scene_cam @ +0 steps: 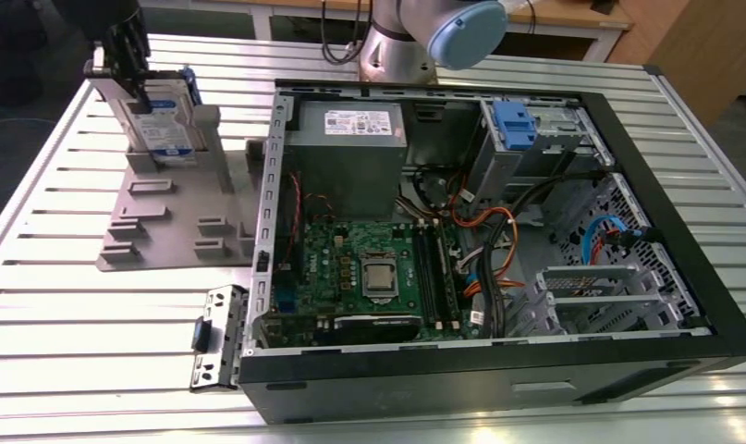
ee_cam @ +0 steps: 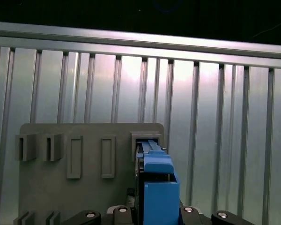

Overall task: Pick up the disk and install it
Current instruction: 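Pick up the disk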

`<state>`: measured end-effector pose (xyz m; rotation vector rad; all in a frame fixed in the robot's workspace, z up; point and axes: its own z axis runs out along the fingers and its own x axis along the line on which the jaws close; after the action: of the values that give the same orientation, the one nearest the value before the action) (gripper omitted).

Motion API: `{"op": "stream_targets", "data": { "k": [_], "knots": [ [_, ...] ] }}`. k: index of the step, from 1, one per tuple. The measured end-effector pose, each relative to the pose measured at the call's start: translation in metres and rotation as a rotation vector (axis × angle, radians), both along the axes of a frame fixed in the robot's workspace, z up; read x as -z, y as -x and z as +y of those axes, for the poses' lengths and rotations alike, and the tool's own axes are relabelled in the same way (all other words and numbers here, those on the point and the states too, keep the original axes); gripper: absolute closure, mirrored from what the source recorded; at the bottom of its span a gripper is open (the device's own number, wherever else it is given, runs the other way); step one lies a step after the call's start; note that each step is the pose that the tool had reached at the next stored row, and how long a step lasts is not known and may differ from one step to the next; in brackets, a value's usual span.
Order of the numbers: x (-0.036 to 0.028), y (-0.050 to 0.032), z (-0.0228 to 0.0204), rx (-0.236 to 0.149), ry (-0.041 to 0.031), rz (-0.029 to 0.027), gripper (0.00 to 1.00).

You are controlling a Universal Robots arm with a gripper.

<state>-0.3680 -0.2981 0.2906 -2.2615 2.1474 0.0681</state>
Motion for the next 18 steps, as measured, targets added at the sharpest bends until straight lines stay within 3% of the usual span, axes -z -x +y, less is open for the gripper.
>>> {"op": "stream_targets", "data": {
  "k": [18],
  "knots": [
    [-0.0248, 0.0, 0.0, 0.0, 0.0, 0.0, 0.64]
  ]
}}
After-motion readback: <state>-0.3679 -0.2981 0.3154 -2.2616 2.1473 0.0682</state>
